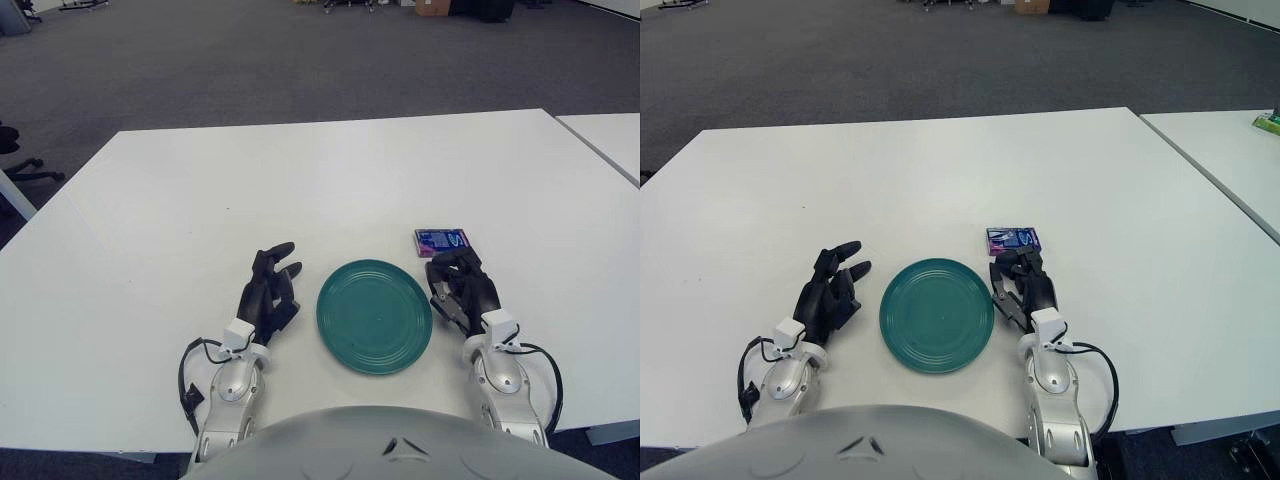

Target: Put the gum into the plate.

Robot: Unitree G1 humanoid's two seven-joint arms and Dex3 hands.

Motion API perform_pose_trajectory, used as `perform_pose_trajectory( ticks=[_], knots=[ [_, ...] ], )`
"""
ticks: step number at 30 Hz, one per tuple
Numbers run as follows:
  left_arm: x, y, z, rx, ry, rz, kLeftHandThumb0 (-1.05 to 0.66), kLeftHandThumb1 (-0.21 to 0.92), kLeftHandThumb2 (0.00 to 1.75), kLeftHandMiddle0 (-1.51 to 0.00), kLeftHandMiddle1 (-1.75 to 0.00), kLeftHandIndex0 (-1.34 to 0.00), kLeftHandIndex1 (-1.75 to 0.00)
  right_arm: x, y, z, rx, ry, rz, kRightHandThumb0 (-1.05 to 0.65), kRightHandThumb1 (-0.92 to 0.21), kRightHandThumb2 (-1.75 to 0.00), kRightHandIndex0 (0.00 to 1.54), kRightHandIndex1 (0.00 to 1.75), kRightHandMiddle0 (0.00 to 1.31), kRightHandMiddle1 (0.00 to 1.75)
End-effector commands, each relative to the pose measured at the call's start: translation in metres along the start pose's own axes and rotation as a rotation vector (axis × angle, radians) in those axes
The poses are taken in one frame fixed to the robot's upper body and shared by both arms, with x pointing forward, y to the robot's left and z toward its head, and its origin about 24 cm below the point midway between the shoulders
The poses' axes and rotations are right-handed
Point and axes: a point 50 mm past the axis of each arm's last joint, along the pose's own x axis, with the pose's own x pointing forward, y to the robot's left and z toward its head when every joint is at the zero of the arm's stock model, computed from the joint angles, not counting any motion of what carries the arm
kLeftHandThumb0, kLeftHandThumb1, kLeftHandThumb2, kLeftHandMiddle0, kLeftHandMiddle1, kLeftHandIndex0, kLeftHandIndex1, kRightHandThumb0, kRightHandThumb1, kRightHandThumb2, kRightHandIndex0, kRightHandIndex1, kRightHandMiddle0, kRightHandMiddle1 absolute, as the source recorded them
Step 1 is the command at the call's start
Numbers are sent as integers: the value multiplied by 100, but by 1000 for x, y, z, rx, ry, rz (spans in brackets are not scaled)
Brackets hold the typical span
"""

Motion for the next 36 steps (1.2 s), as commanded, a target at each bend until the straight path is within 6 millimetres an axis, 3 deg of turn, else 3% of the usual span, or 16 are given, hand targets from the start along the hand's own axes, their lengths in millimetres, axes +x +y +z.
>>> perform_pose_trajectory(
  ticks=[1, 4, 9, 10, 12, 16, 22, 27, 34, 36],
  knots=[
    [-1, 1, -6, 11, 39, 3, -69, 92, 89, -41, -80, -13, -109, -2, -12, -10, -27, 127, -6, -35, -92, -53, 37, 81, 18, 175],
    [-1, 0, -6, 13, 41, 1, -69, 92, 89, -41, -80, -13, -109, 6, -29, 23, -73, 29, -44, -35, -92, -53, 37, 80, 18, 175],
    [0, 0, -6, 10, 37, -2, -69, 92, 89, -40, -80, -13, -109, 14, -48, 50, -292, -134, -94, -35, -92, -53, 37, 79, 18, 175],
    [1, 0, -6, 9, 36, -2, -70, 92, 89, -40, -80, -14, -109, 15, -50, 55, -342, -167, -99, -41, -92, -55, 37, 79, 11, 152],
    [1, -1, -6, 9, 34, -5, -70, 92, 89, -40, -80, -14, -109, 17, -53, 61, -432, -218, -106, -46, -92, -57, 36, 78, 6, 132],
    [2, -2, -5, 10, 32, -15, -70, 92, 90, -40, -79, -15, -109, 23, -57, 71, -640, -313, -116, -55, -92, -59, 35, 76, 1, 113],
    [3, -6, -3, 5, 34, -24, -70, 92, 90, -41, -80, -15, -109, 39, -58, 87, -915, -409, -133, -60, -92, -57, 29, 69, 0, 103],
    [4, -7, -1, 6, 27, -34, -68, 92, 91, -41, -80, -15, -109, 56, -52, 95, -1154, -450, -109, -65, -92, -49, 26, 48, 0, 90],
    [6, -8, -1, 8, 24, -45, -68, 92, 91, -41, -81, -14, -110, 70, -37, 96, -1360, -412, 15, -75, -92, -49, 21, 31, 0, 72],
    [6, -9, -1, 9, 23, -45, -68, 92, 92, -40, -81, -14, -110, 72, -35, 96, -1390, -390, 55, -80, -92, -51, 18, 19, 0, 61]
  ],
)
